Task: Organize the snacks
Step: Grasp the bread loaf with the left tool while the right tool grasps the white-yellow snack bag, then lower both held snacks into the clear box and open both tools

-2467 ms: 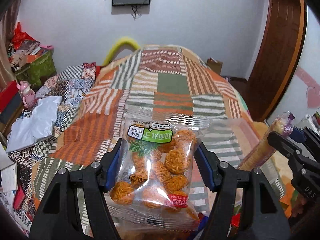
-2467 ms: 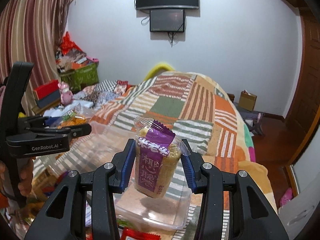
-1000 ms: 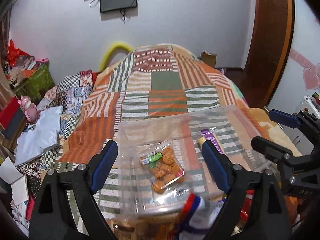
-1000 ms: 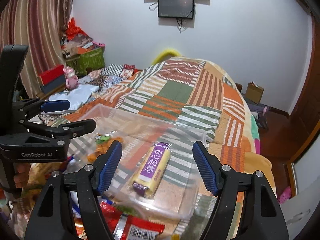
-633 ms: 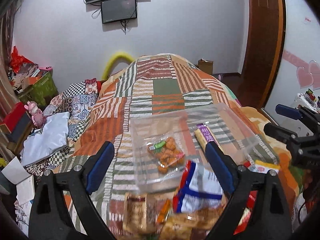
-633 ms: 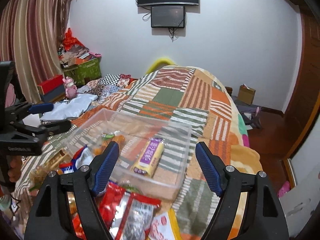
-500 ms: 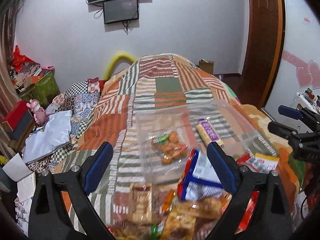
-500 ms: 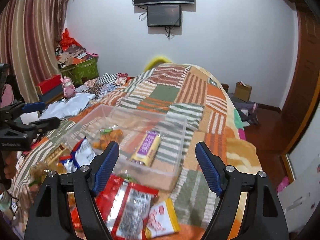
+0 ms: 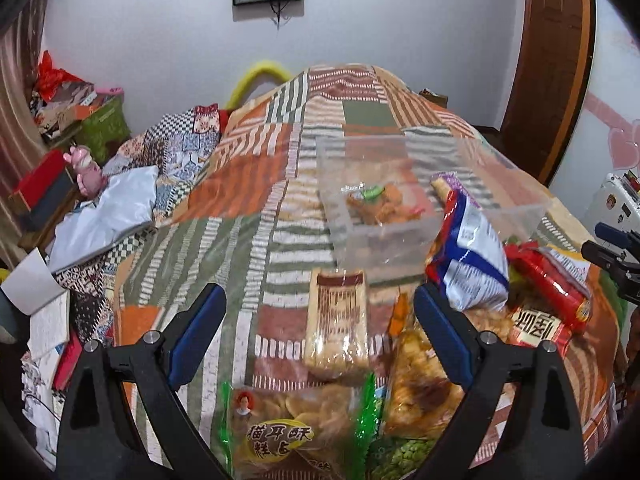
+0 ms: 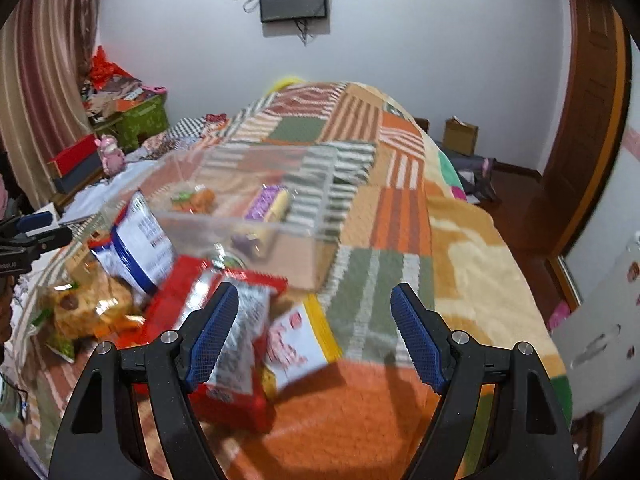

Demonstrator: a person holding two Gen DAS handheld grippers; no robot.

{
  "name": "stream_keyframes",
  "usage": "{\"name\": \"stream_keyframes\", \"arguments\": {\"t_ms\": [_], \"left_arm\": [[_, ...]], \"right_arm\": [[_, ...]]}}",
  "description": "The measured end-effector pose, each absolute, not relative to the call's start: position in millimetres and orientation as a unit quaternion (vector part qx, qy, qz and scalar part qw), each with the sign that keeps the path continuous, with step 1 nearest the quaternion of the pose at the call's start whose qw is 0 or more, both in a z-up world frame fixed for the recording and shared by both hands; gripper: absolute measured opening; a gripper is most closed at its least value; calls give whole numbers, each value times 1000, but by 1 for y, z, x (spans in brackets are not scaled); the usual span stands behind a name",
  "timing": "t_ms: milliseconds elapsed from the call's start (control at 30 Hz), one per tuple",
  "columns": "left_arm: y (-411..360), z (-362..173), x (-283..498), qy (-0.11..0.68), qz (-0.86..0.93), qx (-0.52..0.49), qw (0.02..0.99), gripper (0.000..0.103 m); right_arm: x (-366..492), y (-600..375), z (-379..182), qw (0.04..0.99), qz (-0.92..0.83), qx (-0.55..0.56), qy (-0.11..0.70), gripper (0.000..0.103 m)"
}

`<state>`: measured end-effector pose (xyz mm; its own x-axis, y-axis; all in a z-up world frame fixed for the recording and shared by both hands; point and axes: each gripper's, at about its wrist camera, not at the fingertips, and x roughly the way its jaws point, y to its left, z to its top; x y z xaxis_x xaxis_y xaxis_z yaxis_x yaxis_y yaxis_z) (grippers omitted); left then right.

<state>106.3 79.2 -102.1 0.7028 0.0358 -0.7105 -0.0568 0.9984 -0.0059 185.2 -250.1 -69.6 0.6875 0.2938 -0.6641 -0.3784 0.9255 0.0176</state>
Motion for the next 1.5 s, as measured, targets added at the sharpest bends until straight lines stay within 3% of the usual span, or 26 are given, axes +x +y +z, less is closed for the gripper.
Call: {"name": "stream_keyframes", "arguments": {"t_ms": [133, 233, 467, 733, 867, 1167, 1500], "left_arm": [[78, -111, 105, 386, 21, -12, 922, 95], [76, -118, 106, 389, 19, -6, 921, 87], [75, -135, 115, 412, 8, -7, 911, 66], [74, -144, 122, 422, 7, -11, 906, 60], [76, -150, 126, 436, -5, -28, 900, 41], [73, -143, 117, 425, 1, -24, 905, 36], [76, -113, 100, 396, 3, -38, 917, 36]], "right_arm": [[182, -256, -82, 913, 174, -55, 365, 76], [183, -260, -87, 912, 168, -47, 371, 75], [188, -255, -105, 892, 196, -36, 405, 54], [193, -250, -115, 876, 228, -1, 426, 46], [193, -248, -116, 866, 254, 19, 430, 29], [182, -242, -101, 884, 246, -3, 398, 18], [180, -249, -73, 906, 225, -16, 357, 17]]}}
